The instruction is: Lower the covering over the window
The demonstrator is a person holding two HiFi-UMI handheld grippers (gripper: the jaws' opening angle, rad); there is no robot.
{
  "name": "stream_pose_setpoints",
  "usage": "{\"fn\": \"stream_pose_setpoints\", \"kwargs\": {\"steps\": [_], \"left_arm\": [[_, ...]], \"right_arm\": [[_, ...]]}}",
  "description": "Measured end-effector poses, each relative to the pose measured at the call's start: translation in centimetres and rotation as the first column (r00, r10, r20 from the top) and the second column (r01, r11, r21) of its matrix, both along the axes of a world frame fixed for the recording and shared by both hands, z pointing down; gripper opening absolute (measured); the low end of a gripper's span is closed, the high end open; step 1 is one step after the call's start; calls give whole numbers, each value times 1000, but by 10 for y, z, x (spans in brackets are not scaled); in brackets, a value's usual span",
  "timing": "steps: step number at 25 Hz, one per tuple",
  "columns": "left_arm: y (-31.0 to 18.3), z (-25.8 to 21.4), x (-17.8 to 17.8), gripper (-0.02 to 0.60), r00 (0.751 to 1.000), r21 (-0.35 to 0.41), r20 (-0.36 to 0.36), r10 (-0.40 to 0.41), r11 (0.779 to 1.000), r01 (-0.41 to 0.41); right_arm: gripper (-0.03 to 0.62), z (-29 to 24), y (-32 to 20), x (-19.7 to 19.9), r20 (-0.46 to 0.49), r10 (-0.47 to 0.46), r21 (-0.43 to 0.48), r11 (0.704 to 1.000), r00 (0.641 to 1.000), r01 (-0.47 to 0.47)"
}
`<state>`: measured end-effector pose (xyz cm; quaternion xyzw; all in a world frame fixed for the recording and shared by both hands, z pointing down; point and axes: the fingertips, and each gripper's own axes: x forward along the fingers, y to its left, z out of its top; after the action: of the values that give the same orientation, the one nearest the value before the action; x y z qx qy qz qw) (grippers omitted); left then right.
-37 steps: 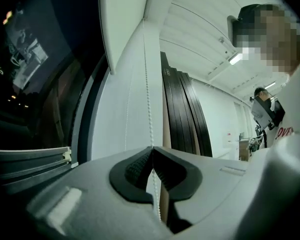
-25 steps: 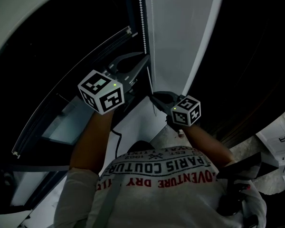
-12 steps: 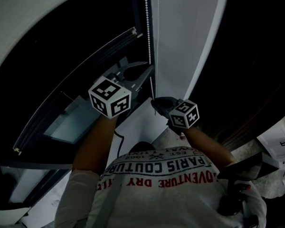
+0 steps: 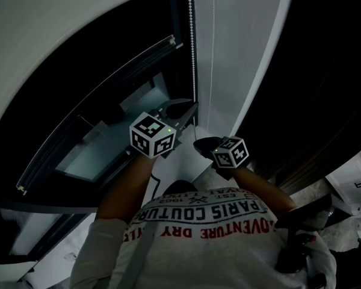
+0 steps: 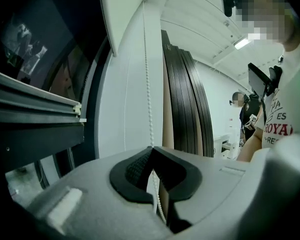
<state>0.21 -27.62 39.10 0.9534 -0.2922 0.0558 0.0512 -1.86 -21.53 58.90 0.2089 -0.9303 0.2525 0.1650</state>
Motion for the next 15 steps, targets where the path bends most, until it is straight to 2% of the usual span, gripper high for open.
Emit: {"fn": "stream_pose_setpoints", "kwargs": {"steps": [3,7,10,15], "left_arm": [[1,19,-1,5,1000,-30,30,-1,1000,1],[6,57,-4,5,995,-91,94,15,996,-6],[11,86,-7,5,993,-134,120,21,991,-5],[14,94,-9,5,996,-152,90,7,988,6]], "right_arm": [[14,5,4,2,-24,-25,-11,1000,999,25],[124,-7,3,5,-27,-71,-4,997,997,71],[135,-28,-10,15,-31,-72,51,996,997,74],[137,-97,-32,26,32,-50,189,981,998,43]]}}
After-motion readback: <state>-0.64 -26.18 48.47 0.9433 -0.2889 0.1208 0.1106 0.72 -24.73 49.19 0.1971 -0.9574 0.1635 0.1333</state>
